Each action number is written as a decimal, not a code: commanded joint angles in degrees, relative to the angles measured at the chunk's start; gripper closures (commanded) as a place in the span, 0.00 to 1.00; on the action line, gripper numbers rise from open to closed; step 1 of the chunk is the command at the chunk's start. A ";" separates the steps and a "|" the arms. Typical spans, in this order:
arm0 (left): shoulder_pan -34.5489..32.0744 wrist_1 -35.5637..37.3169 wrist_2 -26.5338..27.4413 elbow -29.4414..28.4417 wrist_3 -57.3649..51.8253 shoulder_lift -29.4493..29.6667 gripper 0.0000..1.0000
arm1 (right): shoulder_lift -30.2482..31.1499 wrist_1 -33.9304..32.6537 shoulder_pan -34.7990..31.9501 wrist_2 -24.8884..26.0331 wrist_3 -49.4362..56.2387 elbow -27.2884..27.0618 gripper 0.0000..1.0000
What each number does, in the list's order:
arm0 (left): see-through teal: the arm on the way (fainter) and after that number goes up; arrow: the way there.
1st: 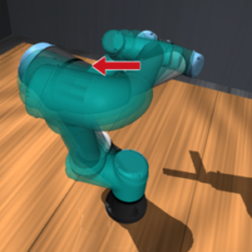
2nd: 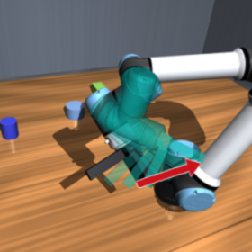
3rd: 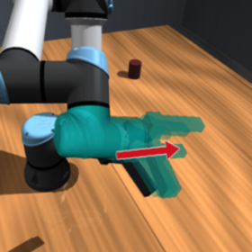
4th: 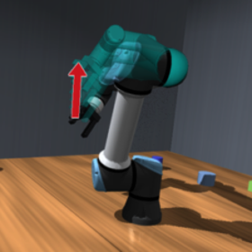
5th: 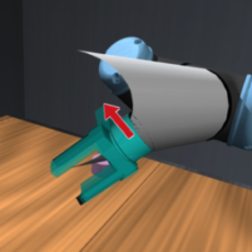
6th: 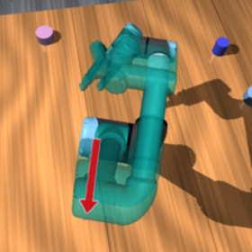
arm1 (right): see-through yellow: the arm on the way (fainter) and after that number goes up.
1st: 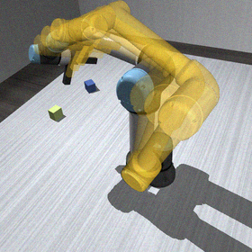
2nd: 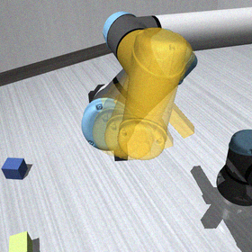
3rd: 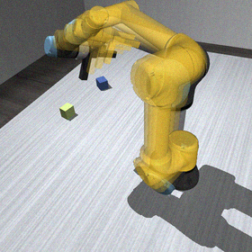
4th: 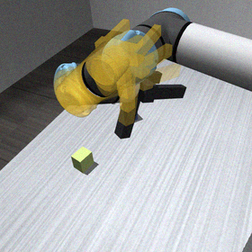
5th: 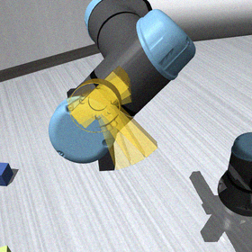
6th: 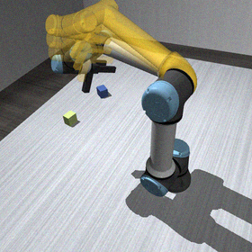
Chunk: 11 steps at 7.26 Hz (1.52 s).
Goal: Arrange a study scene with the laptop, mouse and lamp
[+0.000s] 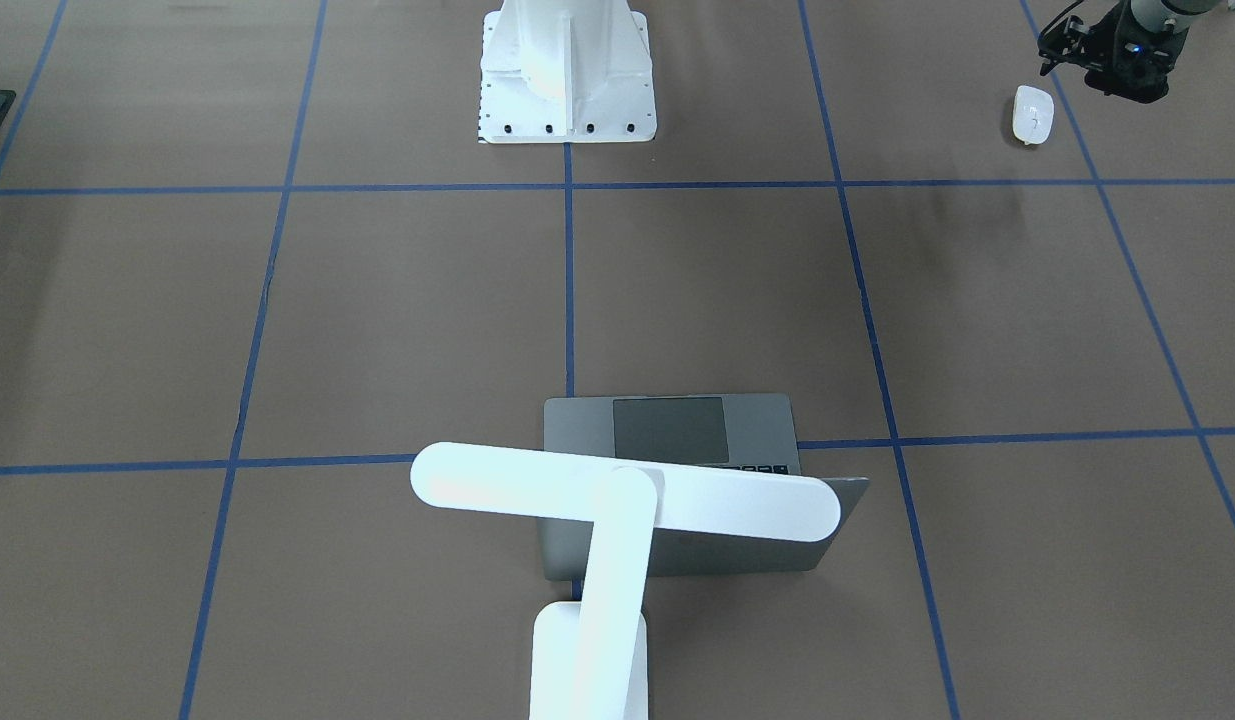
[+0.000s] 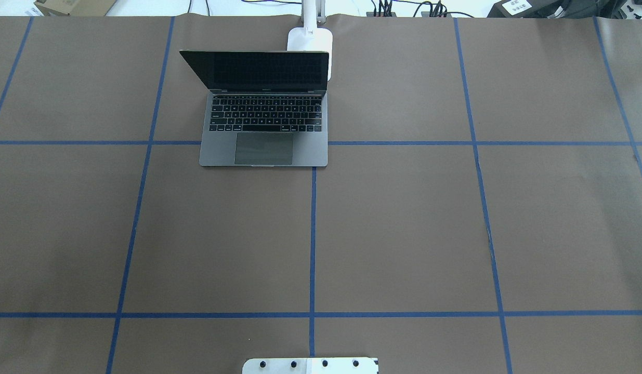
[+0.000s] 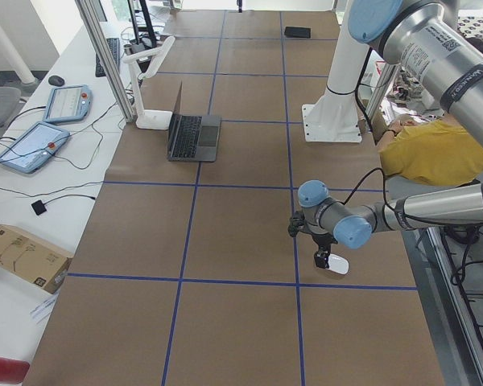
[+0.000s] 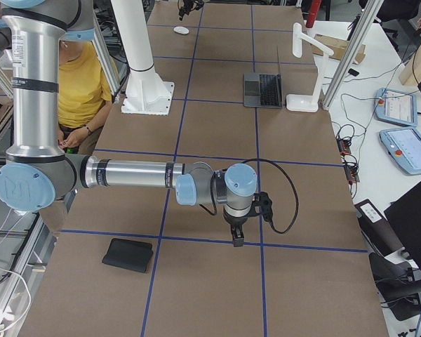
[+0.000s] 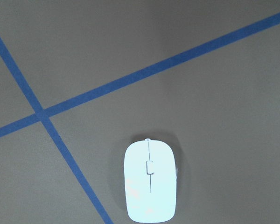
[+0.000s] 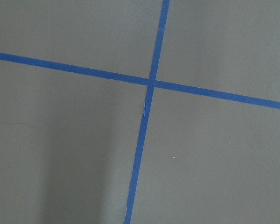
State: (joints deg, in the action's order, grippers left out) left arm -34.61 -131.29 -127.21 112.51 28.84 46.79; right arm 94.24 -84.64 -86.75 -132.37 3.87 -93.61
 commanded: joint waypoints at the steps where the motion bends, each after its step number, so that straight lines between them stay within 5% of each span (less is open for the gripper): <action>1: 1.38 -1.87 0.03 -3.86 0.16 2.33 0.00 | 0.07 0.00 0.00 0.09 0.00 0.00 0.00; 11: 10.97 -4.59 2.23 -8.35 12.20 6.65 0.00 | 0.07 0.00 0.00 0.09 0.09 0.35 0.00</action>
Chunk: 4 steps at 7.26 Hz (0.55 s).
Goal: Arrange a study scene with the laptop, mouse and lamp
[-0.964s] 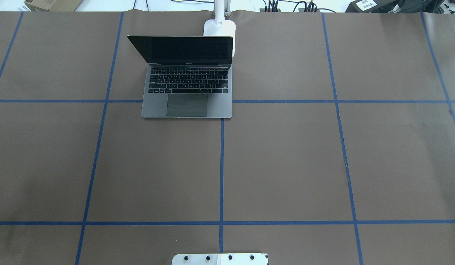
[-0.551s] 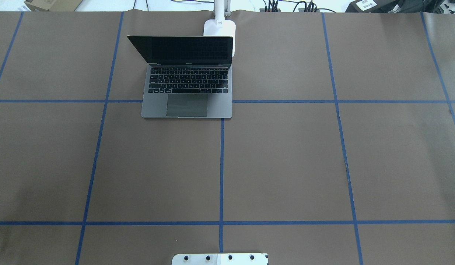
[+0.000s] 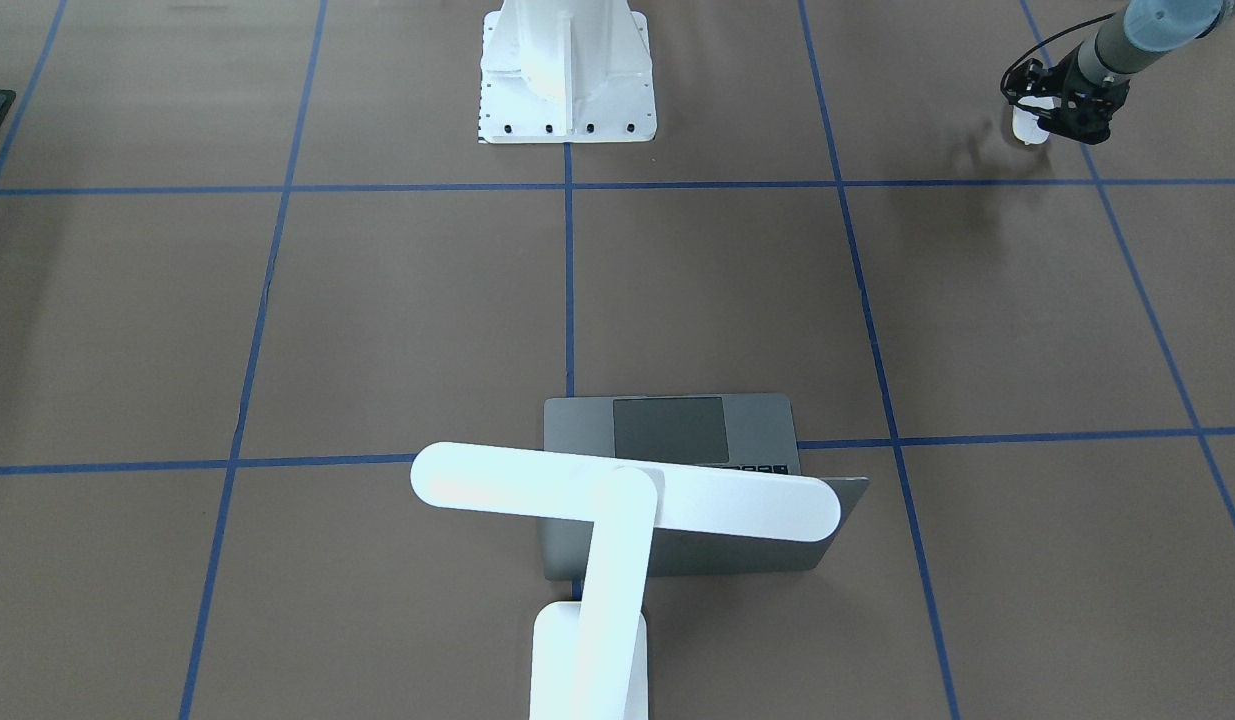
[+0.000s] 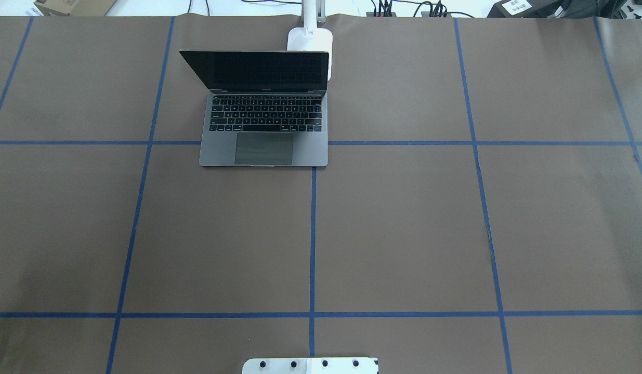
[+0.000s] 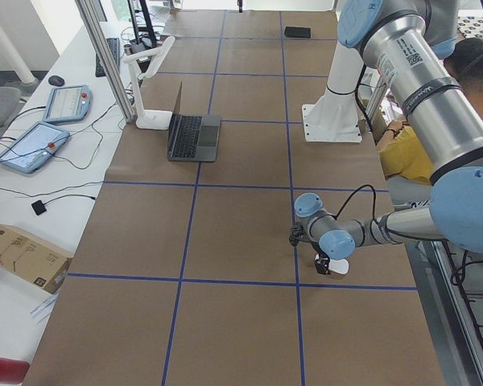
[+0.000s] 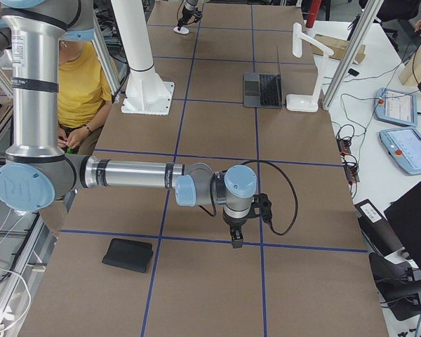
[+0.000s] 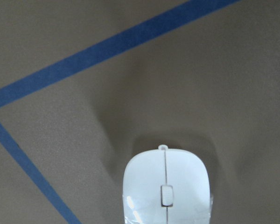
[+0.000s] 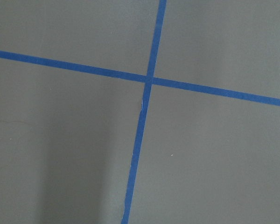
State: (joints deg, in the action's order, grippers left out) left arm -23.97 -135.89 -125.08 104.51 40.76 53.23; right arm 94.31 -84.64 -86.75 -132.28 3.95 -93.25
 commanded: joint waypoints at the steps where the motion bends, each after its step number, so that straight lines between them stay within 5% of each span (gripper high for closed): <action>1: 0.50 0.01 0.36 -0.71 0.29 0.21 0.02 | 0.00 0.00 0.00 0.00 0.01 0.00 0.00; 4: 0.85 0.01 0.37 -2.28 0.38 1.87 0.03 | 0.00 0.00 0.00 0.00 -0.08 0.00 0.00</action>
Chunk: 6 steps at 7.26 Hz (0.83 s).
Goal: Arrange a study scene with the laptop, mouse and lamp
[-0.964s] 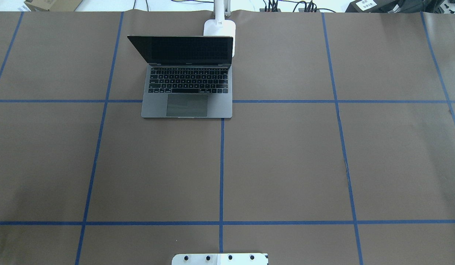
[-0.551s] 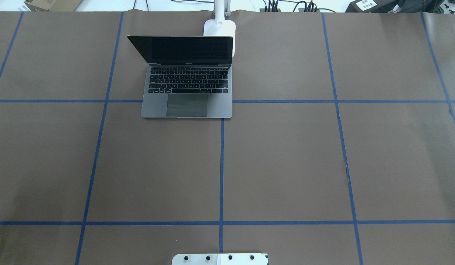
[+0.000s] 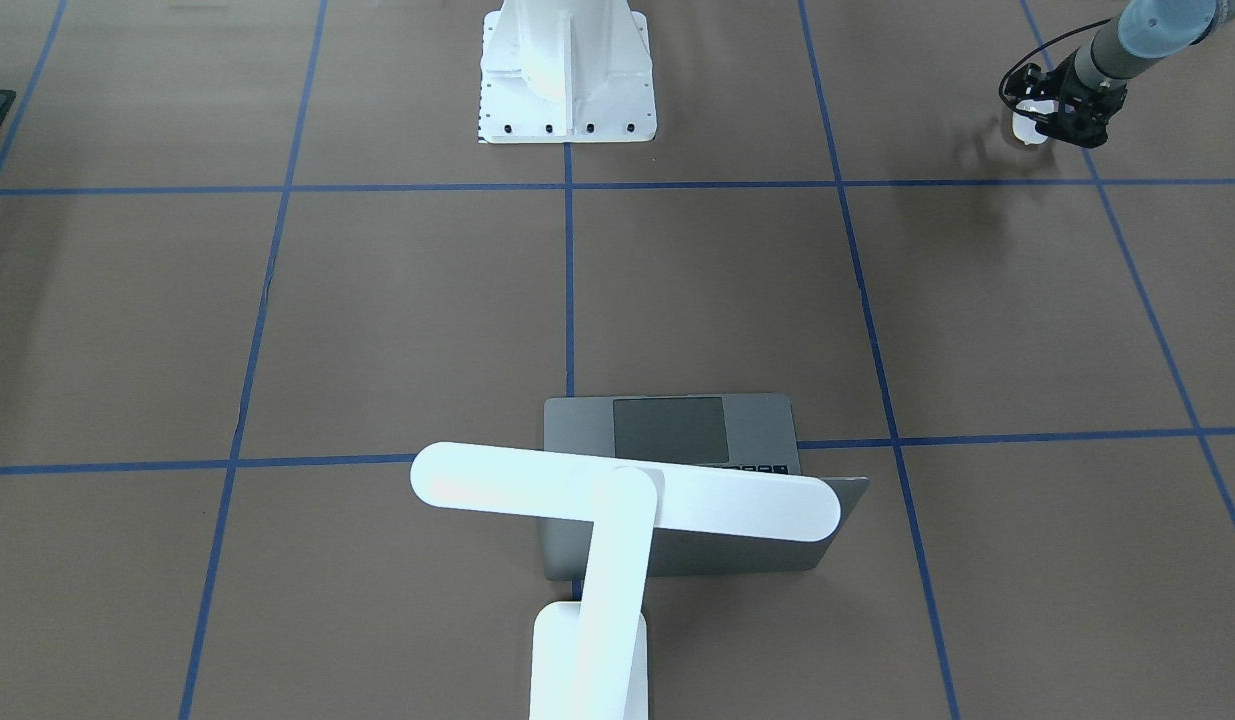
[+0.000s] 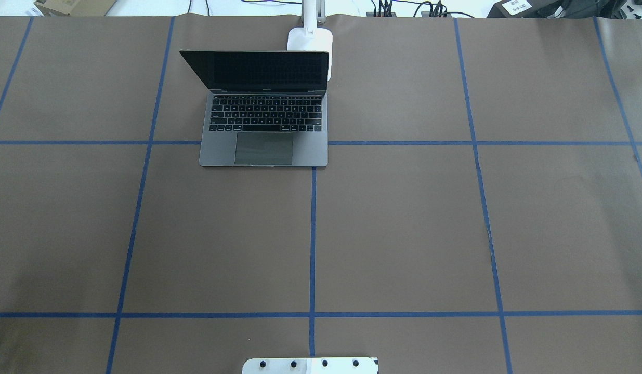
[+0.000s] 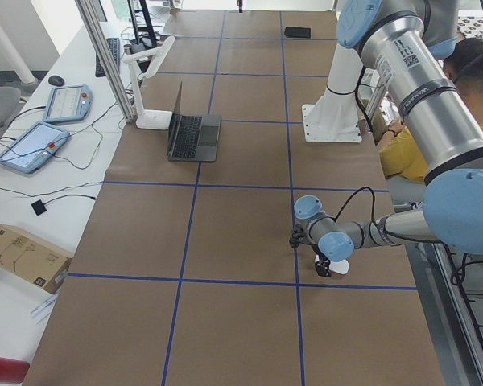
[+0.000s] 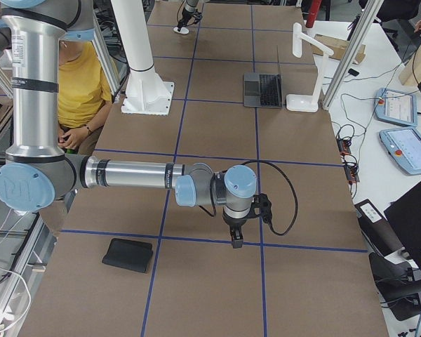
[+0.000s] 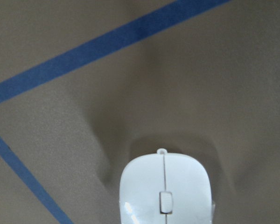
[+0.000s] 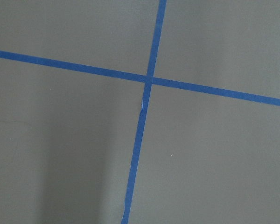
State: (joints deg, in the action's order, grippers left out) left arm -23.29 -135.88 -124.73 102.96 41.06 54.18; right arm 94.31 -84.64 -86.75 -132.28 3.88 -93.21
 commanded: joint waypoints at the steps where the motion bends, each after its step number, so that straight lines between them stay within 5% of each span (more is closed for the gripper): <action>1: 0.35 -0.09 -0.07 -1.01 0.07 1.27 0.03 | 0.00 0.00 0.00 0.00 -0.01 -0.04 0.00; 6: -0.17 -4.38 -0.16 -0.31 1.47 0.75 0.01 | -0.44 0.09 0.00 -0.09 -0.10 -0.66 0.00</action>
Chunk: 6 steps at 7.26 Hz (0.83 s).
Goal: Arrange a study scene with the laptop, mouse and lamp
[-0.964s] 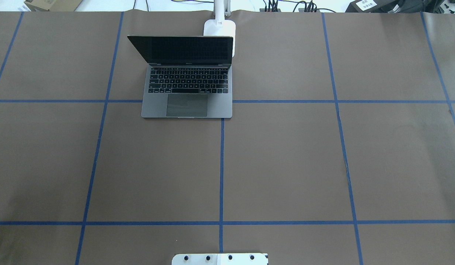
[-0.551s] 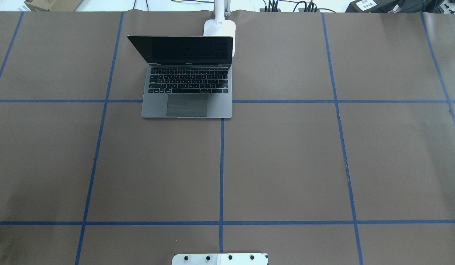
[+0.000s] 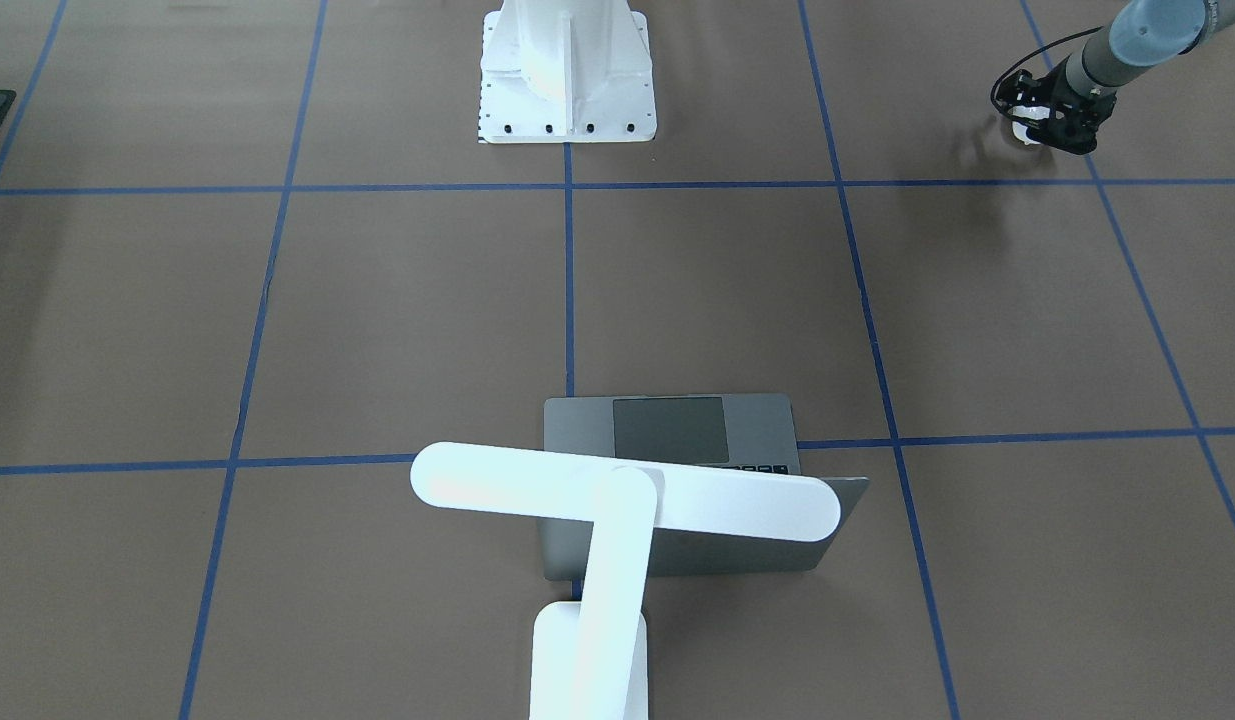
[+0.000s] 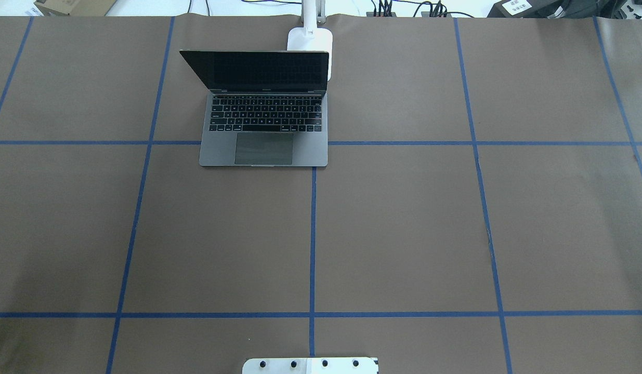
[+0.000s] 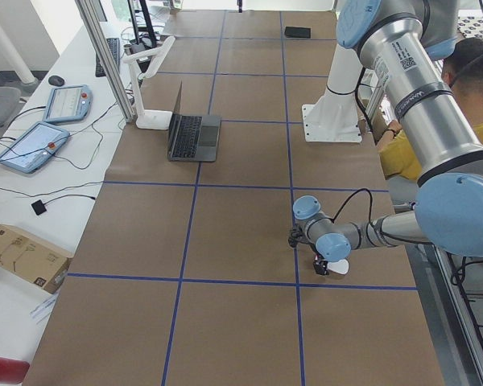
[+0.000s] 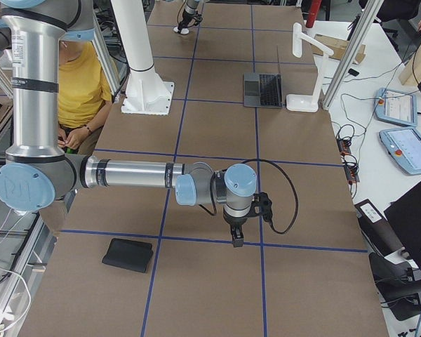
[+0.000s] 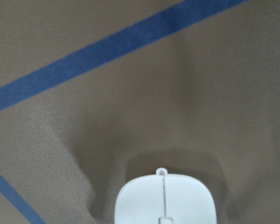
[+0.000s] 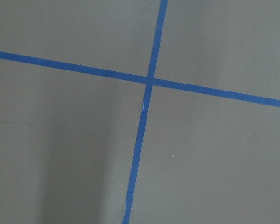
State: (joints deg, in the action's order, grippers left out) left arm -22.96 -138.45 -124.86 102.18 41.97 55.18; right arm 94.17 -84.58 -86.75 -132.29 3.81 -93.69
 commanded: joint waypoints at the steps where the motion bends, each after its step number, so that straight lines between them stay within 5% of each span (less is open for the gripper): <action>1: -0.94 -1.91 -0.29 2.13 0.57 -0.60 0.01 | -0.73 0.03 0.00 0.02 -0.03 -1.22 0.00; 6: -11.38 -1.65 -2.83 5.40 -0.83 -0.78 0.01 | 1.88 0.03 0.00 -2.44 0.22 -3.17 0.00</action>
State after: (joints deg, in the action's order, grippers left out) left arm -31.78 -140.21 -126.47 107.26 41.48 54.24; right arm 94.56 -84.68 -86.75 -133.95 3.55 -96.65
